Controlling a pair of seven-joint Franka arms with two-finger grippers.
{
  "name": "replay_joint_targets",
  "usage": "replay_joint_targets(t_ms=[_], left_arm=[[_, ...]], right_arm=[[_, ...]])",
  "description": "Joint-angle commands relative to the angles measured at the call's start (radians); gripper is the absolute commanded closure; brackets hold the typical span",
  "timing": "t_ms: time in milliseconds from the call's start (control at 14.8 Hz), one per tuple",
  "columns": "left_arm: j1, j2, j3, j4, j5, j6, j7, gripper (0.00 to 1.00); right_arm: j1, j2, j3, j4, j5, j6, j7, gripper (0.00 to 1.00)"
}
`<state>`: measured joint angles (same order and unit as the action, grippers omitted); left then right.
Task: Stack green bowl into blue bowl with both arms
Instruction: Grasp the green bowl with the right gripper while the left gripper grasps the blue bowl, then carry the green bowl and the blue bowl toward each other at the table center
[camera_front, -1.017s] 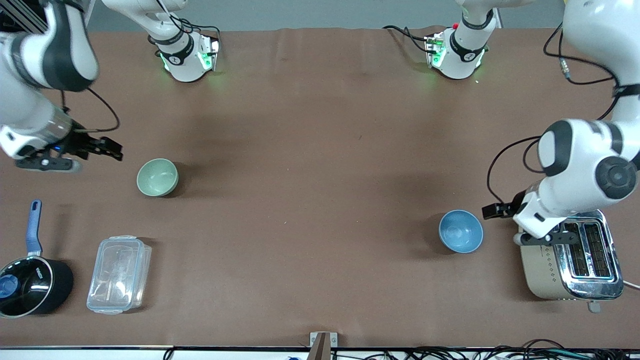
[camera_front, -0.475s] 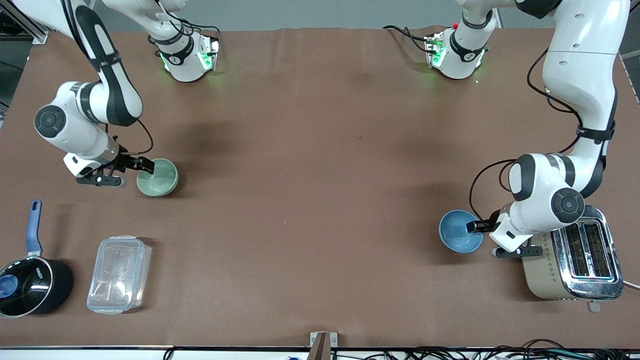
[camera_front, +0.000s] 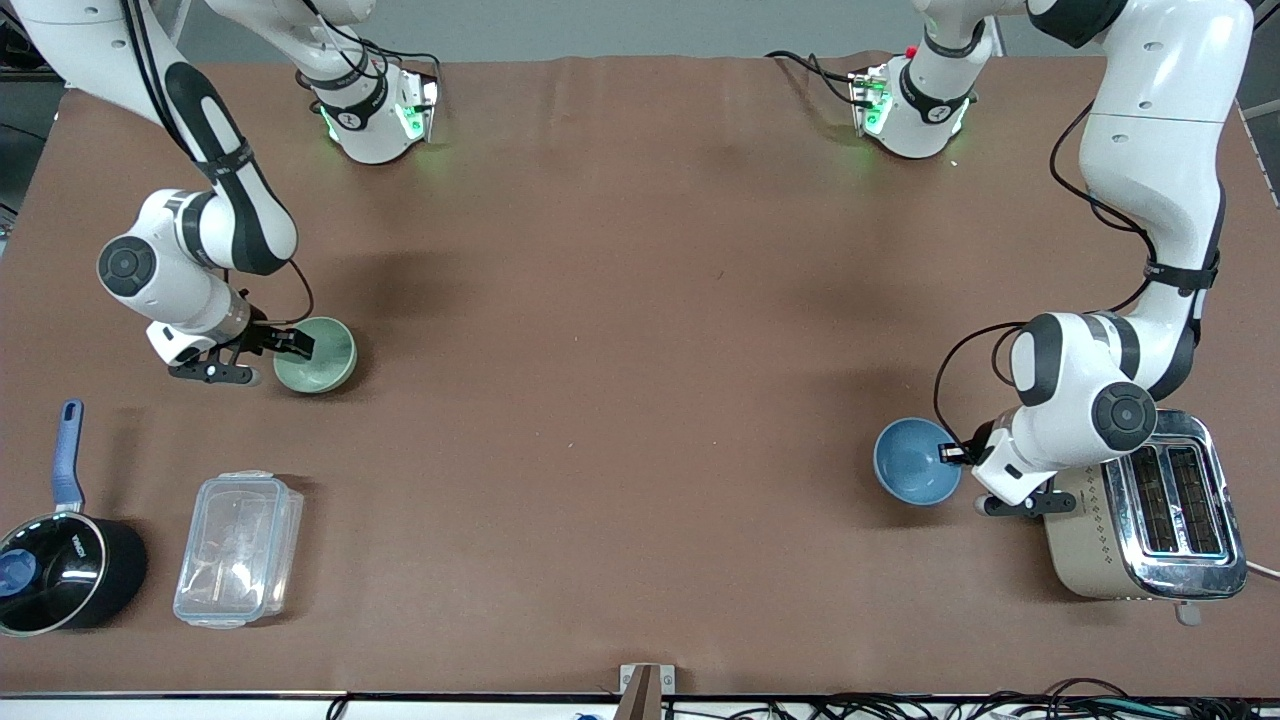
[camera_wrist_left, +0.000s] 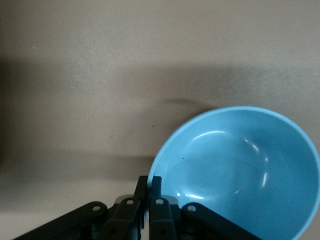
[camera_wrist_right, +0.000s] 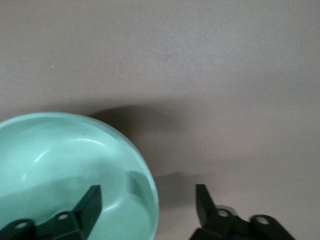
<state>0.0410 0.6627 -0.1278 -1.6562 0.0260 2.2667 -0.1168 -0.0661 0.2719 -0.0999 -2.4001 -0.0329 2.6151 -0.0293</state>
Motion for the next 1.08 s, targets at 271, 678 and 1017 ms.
replay_joint_targets(t_ms=[271,678,1017], left_arm=[[-0.036,-0.028,-0.13,0.127,0.008,-0.099,-0.263,1.0],[-0.251,-0.02,-0.217,0.153,0.009,-0.124,-0.748,1.0],[-0.447,0.047,-0.213,0.153,0.014,-0.049,-0.908,1.0]], right_arm=[[-0.015,-0.014,0.011,-0.022,0.014,-0.01,0.021,1.0],[0.037,-0.118,0.017,0.311,0.037,-0.544,0.057,1.0],[0.165,-0.115,0.026,0.55,0.094,-0.764,0.248,1.0]])
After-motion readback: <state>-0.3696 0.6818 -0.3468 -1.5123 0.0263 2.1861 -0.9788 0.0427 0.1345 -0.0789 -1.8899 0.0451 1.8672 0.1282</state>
